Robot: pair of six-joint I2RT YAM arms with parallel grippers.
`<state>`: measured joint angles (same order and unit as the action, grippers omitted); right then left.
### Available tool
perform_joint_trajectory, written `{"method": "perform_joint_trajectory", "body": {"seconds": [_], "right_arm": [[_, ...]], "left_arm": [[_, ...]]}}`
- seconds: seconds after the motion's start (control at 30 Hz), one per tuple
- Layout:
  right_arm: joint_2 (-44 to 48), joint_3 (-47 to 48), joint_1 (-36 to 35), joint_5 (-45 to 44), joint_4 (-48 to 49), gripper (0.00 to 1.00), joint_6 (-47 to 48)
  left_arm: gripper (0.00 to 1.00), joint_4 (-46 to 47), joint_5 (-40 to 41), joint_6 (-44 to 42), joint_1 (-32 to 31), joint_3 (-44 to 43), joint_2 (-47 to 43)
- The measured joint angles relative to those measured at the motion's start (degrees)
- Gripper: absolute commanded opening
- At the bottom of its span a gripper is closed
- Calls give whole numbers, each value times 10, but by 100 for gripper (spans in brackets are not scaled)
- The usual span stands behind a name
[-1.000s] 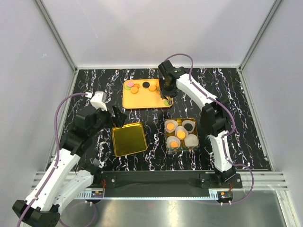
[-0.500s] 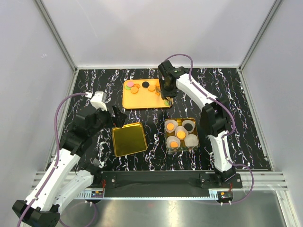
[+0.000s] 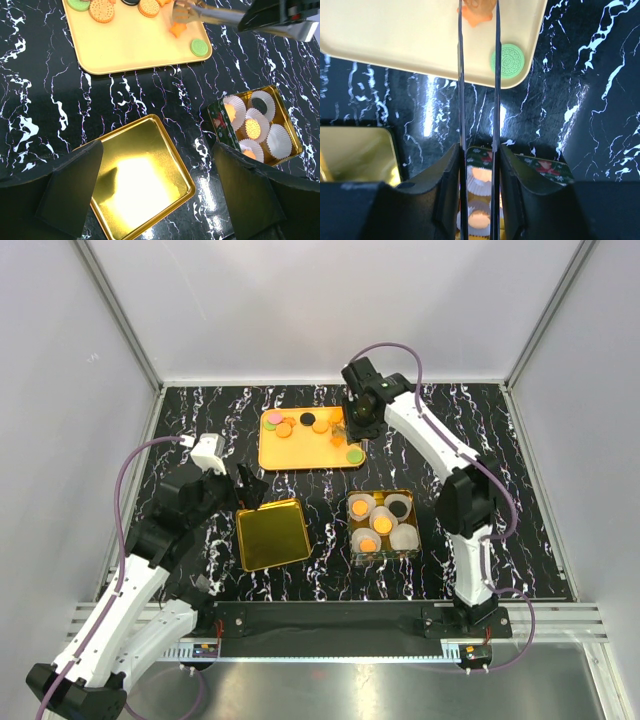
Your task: Pack the cookies
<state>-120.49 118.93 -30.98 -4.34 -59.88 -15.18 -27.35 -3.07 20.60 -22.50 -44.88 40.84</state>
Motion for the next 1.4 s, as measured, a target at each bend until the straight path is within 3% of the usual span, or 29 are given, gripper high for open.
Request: {"method": "perform_joint_trajectory", "body": {"seconds": [0.2,1.4], "right_arm": [[46,-17,0,10,2,32,0],[64,-38,0,23,2,30,0]], "left_arm": [[99,0,0,0,0,0,-1],[99,0,0,0,0,0,-8]]}}
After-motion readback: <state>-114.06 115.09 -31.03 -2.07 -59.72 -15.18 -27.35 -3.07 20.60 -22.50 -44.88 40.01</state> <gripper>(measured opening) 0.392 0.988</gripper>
